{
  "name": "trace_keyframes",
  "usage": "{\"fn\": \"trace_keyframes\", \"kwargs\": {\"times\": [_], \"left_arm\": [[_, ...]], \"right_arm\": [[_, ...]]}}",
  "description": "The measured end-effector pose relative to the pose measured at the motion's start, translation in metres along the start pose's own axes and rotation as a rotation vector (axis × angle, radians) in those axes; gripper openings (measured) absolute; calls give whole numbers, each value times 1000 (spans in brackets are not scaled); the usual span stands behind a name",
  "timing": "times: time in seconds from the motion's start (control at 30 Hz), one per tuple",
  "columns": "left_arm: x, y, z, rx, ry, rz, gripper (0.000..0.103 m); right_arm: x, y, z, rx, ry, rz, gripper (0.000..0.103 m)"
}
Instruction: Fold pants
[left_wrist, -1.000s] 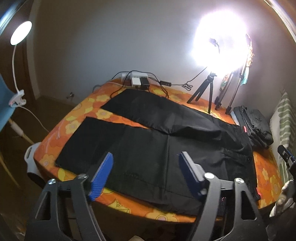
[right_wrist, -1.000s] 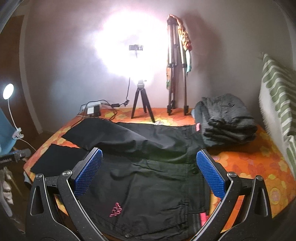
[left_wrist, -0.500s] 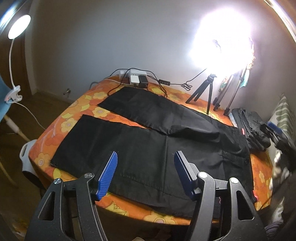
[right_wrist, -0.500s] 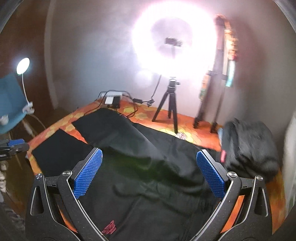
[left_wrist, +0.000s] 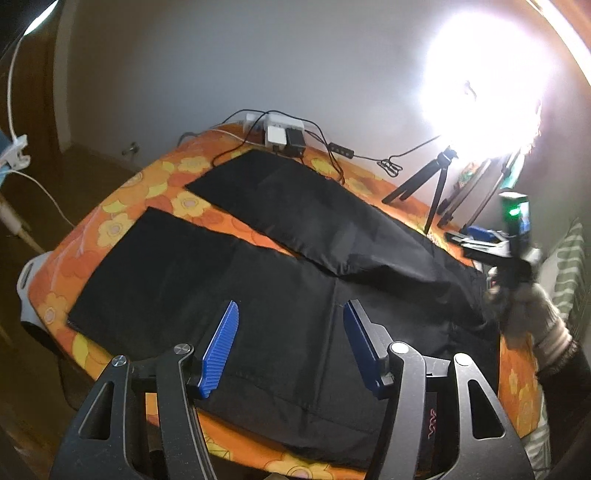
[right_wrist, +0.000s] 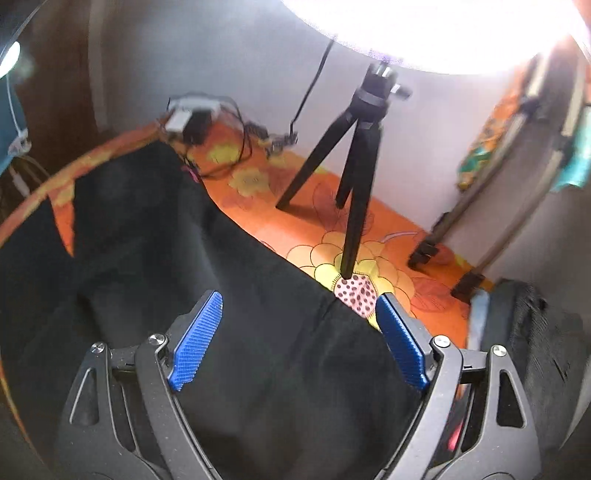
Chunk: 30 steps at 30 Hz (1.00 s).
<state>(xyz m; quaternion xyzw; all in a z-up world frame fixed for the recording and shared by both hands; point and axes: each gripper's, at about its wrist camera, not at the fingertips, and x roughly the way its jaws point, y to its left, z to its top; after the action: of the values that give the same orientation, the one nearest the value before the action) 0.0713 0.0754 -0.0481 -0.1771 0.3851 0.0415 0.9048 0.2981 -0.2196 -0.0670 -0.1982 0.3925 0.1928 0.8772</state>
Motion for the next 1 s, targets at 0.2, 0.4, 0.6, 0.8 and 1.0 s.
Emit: {"fn": "trace_keyframes", "kwargs": {"times": [0.2, 0.4, 0.6, 0.8, 1.0], "left_arm": [[13, -11, 1, 88, -17, 88, 58], [33, -15, 0, 91, 49, 58, 58], [42, -23, 3, 115, 56, 52, 58], [57, -17, 16, 110, 58, 49, 58], [87, 6, 45, 68, 35, 90, 58]], "right_arm": [[62, -8, 5, -72, 68, 50, 88], [92, -6, 12, -126, 79, 95, 88], [109, -1, 15, -158, 87, 132, 88], [113, -10, 14, -56, 96, 297, 53], [105, 4, 16, -75, 104, 265, 8]]}}
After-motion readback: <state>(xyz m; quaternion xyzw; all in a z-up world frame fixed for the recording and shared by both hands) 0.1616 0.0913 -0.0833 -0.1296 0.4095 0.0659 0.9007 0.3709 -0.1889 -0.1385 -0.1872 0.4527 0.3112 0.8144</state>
